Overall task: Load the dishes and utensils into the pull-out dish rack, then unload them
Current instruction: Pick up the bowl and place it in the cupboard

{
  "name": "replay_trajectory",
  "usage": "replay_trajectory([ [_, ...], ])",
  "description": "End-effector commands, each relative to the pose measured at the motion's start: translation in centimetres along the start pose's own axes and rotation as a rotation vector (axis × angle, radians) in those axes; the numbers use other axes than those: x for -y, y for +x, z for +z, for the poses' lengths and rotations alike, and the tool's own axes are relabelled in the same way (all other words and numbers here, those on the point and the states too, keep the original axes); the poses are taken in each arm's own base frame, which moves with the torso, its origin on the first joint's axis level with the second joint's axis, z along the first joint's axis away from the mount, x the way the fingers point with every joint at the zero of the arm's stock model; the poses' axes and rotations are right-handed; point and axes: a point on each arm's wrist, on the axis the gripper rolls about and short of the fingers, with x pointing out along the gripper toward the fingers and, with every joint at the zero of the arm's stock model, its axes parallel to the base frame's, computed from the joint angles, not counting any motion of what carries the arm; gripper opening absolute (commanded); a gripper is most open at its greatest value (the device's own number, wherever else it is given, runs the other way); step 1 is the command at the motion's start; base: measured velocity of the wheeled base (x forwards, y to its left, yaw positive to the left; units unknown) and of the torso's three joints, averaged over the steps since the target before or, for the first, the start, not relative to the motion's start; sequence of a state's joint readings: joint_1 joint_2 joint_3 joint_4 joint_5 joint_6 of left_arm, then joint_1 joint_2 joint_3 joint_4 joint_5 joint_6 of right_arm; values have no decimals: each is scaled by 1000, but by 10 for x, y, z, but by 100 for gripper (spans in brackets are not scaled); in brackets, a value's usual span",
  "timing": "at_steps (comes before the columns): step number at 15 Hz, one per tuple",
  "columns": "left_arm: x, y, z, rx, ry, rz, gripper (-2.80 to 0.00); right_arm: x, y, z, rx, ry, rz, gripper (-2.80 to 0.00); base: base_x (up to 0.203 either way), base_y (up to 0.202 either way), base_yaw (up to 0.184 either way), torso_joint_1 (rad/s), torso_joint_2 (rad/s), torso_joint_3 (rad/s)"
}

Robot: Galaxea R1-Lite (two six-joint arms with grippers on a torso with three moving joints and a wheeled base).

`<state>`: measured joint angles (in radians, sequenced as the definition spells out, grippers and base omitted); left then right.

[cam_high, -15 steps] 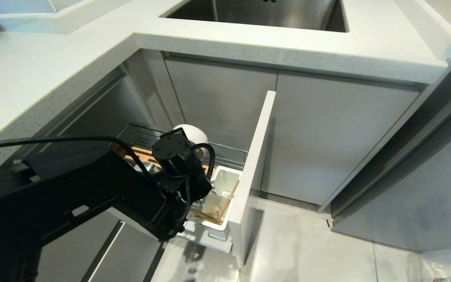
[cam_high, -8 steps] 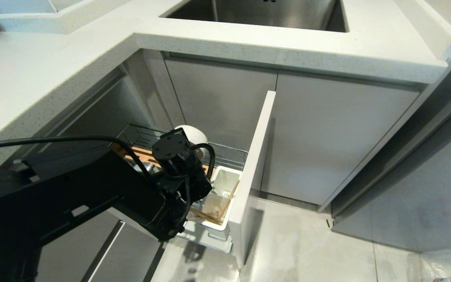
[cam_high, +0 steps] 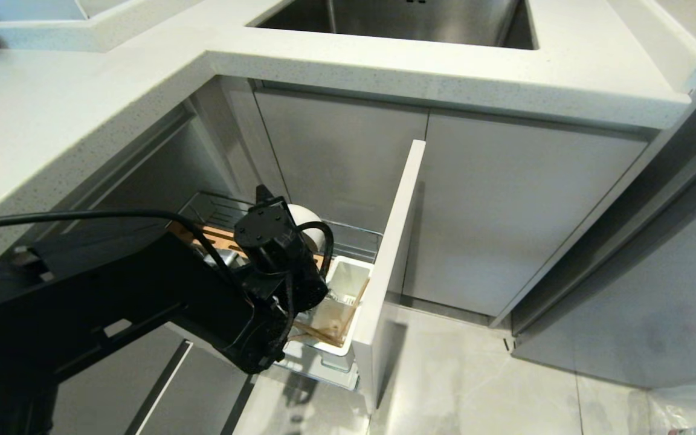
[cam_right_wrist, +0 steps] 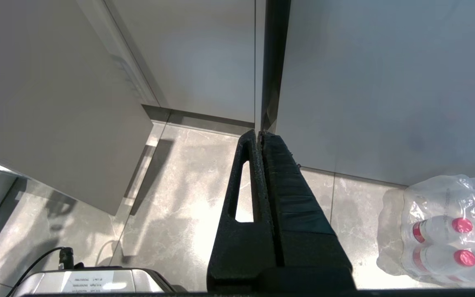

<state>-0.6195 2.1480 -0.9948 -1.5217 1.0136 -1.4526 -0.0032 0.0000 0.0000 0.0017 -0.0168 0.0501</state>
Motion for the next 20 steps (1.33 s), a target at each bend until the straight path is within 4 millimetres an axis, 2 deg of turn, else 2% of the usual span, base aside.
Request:
replay_trajectory([
  [1,4,-4,0,-2,-11,-2,0,0,0,0,-1,1,0,-280,0,0,0,0,0,0],
  [5,7,-13,-2,-23,12,2,0,0,0,0,-1,1,0,-280,0,0,0,0,0,0],
  [11,11,-14,-3,-27,56,-2,0,0,0,0,-1,1,0,-280,0,0,0,0,0,0],
  [16,25,-23,-3,-42,80,-12,0,0,0,0,-1,1,0,-280,0,0,0,0,0,0],
  [20,44,-30,2,-50,104,-29,0,0,0,0,-1,1,0,-280,0,0,0,0,0,0],
])
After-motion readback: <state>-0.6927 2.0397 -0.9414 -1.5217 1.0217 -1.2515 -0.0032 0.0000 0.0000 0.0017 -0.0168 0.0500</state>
